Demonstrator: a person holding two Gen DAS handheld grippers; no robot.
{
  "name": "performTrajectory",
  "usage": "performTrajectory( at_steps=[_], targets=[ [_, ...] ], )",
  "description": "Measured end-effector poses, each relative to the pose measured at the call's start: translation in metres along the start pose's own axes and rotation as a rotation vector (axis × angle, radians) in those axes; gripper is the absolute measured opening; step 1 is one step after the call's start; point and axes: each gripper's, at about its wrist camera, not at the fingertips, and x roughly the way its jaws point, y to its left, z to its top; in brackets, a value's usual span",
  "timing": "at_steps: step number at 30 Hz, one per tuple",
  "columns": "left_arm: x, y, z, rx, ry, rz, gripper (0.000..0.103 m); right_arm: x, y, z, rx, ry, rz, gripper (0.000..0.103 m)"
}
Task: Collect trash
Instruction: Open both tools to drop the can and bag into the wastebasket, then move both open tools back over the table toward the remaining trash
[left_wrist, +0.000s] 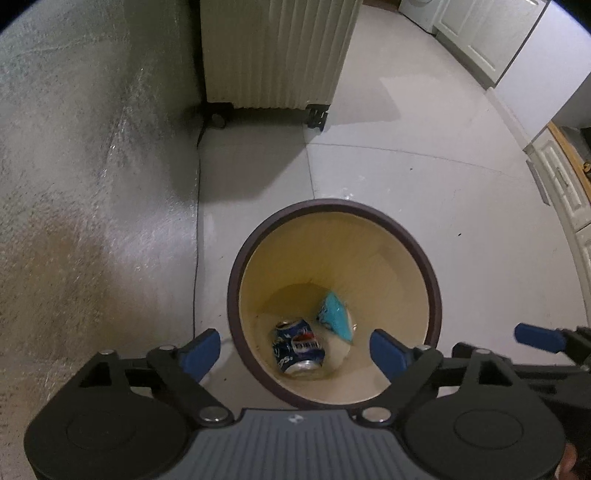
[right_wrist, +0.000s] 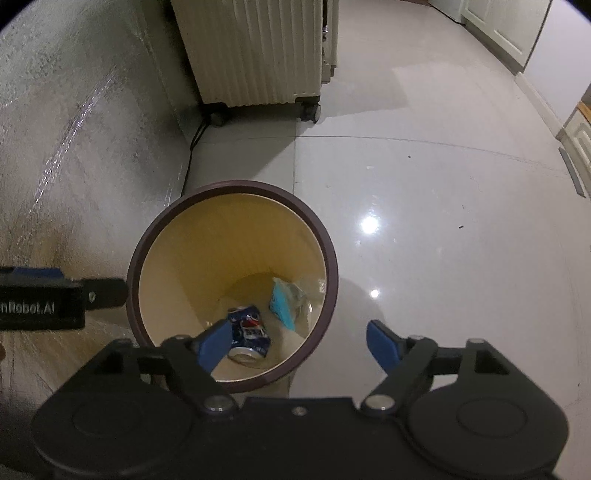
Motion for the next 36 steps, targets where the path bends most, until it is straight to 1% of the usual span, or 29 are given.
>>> performTrajectory(
  at_steps=[1, 3, 4, 5, 7, 12, 16, 19, 23, 29, 36],
  targets=[
    [-0.001, 0.0, -0.001, 0.004, 0.001, 0.005, 0.09, -0.001, 0.0, 0.0, 0.005, -0.001, 0.001, 0.083],
    [-0.004, 0.001, -0.004, 0.006, -0.004, 0.016, 0.096, -0.003, -0.001, -0.001, 0.014, -0.003, -0.001, 0.086],
    [-0.005, 0.001, -0.005, 0.004, -0.008, 0.023, 0.098, -0.004, -0.001, -0.001, 0.017, -0.003, -0.003, 0.089],
    [-0.007, 0.0, -0.006, 0.002, -0.01, 0.029, 0.098, -0.005, -0.002, -0.002, 0.019, 0.0, -0.004, 0.09],
    [-0.009, 0.002, -0.008, 0.001, -0.007, 0.035, 0.099, -0.007, -0.002, -0.002, 0.025, 0.002, -0.006, 0.096],
    [-0.014, -0.001, -0.012, 0.026, -0.01, 0.066, 0.1, -0.013, -0.005, -0.008, 0.04, 0.004, -0.021, 0.103],
    [-0.019, -0.003, -0.018, 0.06, -0.017, 0.092, 0.101, -0.02, -0.006, -0.013, 0.043, -0.004, -0.03, 0.103],
    [-0.024, -0.002, -0.022, 0.061, -0.015, 0.099, 0.103, -0.027, -0.007, -0.016, 0.055, -0.004, -0.025, 0.103],
    [-0.034, -0.004, -0.026, 0.066, -0.021, 0.118, 0.103, -0.038, -0.008, -0.02, 0.056, -0.013, -0.043, 0.103],
    [-0.055, -0.004, -0.032, 0.062, -0.032, 0.113, 0.103, -0.06, -0.013, -0.026, 0.092, -0.036, -0.047, 0.103],
    [-0.092, -0.007, -0.046, 0.062, -0.07, 0.11, 0.103, -0.102, -0.015, -0.034, 0.109, -0.083, -0.05, 0.103]
  ],
)
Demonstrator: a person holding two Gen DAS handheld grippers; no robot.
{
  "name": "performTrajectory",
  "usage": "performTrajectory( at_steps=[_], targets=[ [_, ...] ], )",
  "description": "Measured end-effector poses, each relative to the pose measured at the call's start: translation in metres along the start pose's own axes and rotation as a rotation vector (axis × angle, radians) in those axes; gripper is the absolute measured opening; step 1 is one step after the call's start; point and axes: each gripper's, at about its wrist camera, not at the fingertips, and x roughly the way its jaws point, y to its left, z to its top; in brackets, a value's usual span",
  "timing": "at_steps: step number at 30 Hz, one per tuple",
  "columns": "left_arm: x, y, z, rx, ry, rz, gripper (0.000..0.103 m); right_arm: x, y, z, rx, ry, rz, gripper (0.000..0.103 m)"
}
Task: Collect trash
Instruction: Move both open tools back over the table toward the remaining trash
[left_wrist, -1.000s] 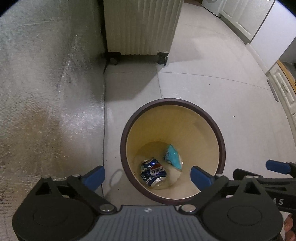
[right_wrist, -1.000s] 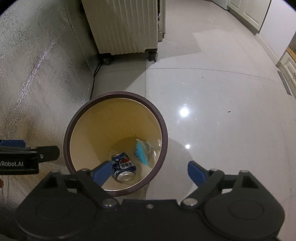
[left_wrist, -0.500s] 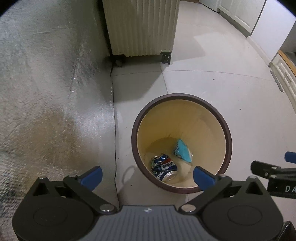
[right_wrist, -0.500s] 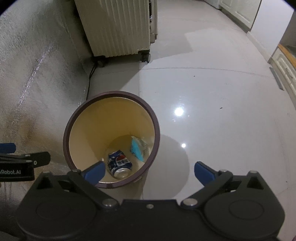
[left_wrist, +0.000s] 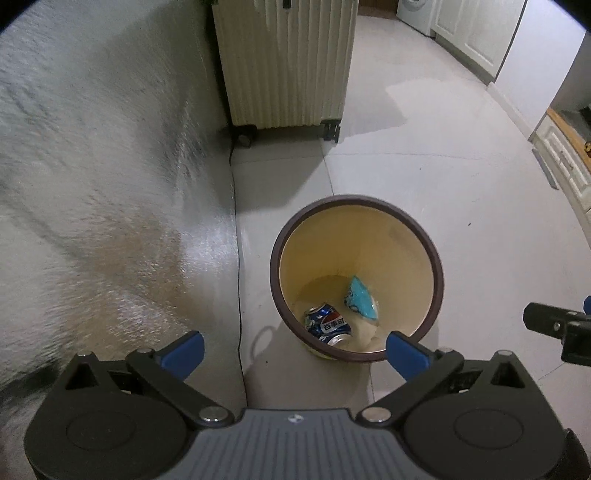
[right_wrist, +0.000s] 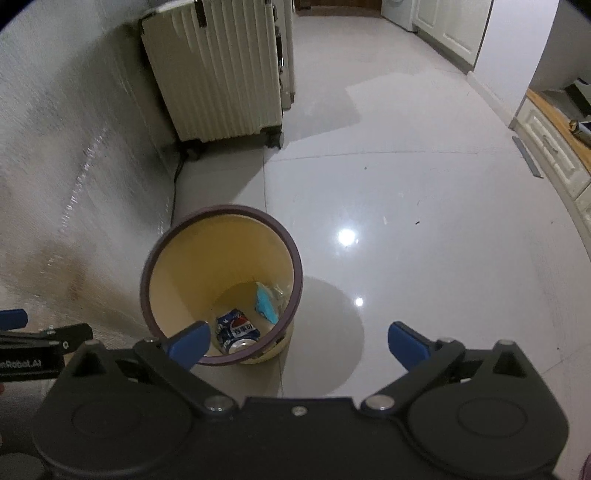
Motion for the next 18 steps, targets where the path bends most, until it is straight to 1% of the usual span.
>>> performTrajectory(
  at_steps=[5, 9, 13, 18],
  targets=[
    [-0.042, 0.0, 0.0, -0.007, -0.062, -0.001, 0.103, -0.042, -0.001, -0.002, -0.02, -0.052, -0.011, 0.103],
    [-0.08, -0.001, 0.002, -0.014, -0.122, -0.006, 0.103, -0.08, -0.005, -0.004, -0.005, -0.109, -0.012, 0.103],
    [-0.122, -0.007, 0.001, -0.002, -0.192, -0.02, 0.103, -0.116, -0.004, -0.005, -0.008, -0.158, -0.021, 0.103],
    [-0.171, -0.011, 0.0, 0.01, -0.287, -0.045, 0.103, -0.166, -0.002, -0.007, -0.001, -0.24, -0.027, 0.103]
  ],
)
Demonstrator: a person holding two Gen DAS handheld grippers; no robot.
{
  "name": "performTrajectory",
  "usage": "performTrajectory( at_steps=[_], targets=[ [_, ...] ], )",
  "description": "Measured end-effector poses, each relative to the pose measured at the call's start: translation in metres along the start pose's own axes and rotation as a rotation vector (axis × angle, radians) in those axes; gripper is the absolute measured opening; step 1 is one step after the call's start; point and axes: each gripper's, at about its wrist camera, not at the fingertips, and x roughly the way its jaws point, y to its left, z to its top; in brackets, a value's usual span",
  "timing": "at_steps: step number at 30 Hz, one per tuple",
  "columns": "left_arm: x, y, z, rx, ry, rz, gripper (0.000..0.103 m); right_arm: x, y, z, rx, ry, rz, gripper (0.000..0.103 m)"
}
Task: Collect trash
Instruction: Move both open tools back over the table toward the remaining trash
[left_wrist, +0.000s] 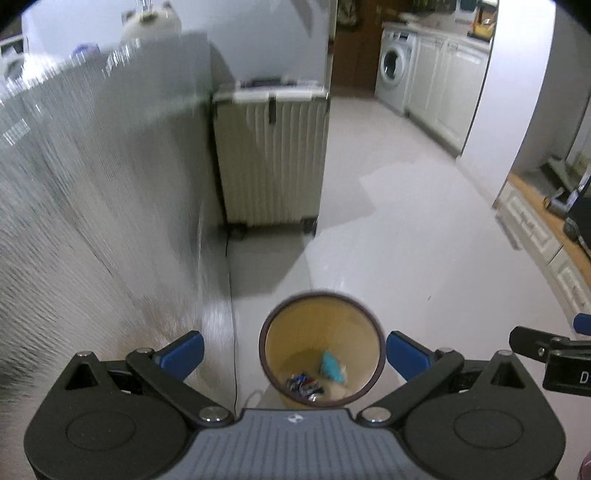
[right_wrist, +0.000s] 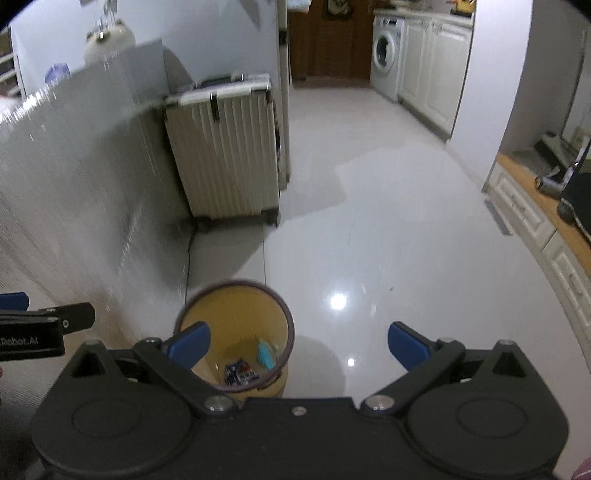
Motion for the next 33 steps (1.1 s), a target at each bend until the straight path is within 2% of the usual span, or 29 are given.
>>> performTrajectory(
  at_steps=[10, 18, 26, 33],
  targets=[
    [-0.091, -0.008, 0.017, 0.019, -0.19, -0.003, 0.103, -0.096, -0.006, 0.02, 0.026, -0.197, 0.016, 0.103],
    [-0.164, -0.002, 0.032, 0.016, -0.333, 0.003, 0.103, -0.163, 0.007, 0.042, 0.002, -0.347, 0.02, 0.103],
    [-0.221, 0.025, 0.04, 0.005, -0.433, 0.033, 0.103, -0.208, 0.034, 0.056, -0.025, -0.443, 0.036, 0.103],
    [-0.256, 0.068, 0.041, -0.038, -0.488, 0.094, 0.103, -0.23, 0.07, 0.067, -0.047, -0.507, 0.097, 0.103]
  ],
)
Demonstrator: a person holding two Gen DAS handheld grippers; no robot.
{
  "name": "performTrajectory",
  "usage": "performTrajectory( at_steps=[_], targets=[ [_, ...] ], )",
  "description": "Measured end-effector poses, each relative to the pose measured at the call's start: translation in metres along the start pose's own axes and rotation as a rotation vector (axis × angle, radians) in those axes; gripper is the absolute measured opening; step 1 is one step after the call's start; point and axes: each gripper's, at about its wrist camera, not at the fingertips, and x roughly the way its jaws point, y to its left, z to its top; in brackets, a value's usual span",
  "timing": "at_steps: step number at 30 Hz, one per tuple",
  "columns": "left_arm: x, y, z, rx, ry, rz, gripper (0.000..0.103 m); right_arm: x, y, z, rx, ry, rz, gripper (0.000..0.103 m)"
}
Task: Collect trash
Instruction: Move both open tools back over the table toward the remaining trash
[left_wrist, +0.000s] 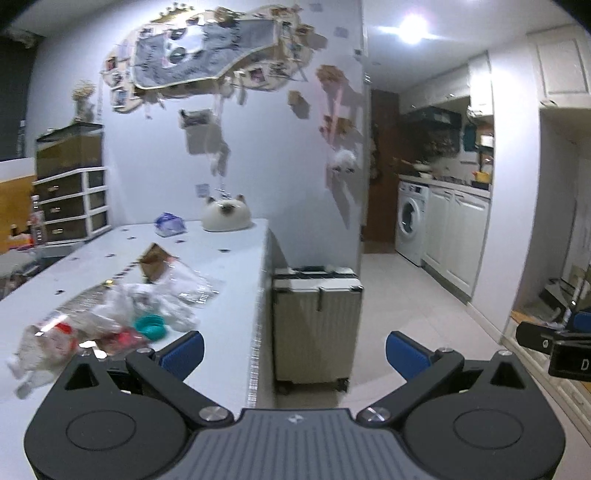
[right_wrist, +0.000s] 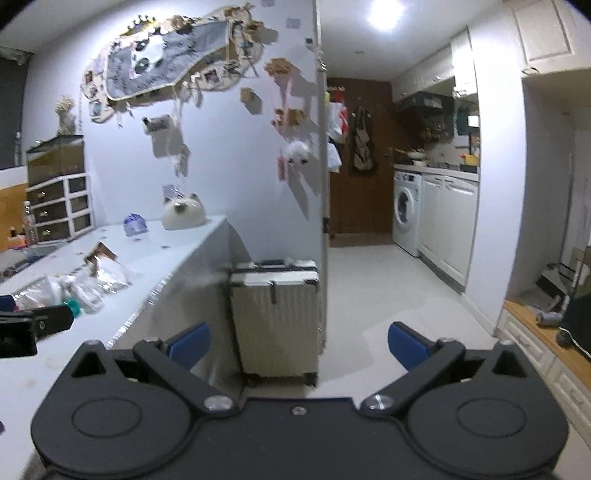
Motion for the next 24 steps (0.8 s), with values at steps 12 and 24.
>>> performTrajectory(
  at_steps=[12, 24],
  targets=[
    [-0.024, 0.103, 0.003, -0.037, -0.02, 0.188, 0.103, 0.021, 0.09, 0.008, -0.023, -0.037, 0.153, 0.103],
    [-0.037, 0.213, -0.006, -0.093, -0.061, 0.322, 0.103, 0.048, 0.176, -0.001, -0.058, -0.009, 0.283, 0.103]
  ],
)
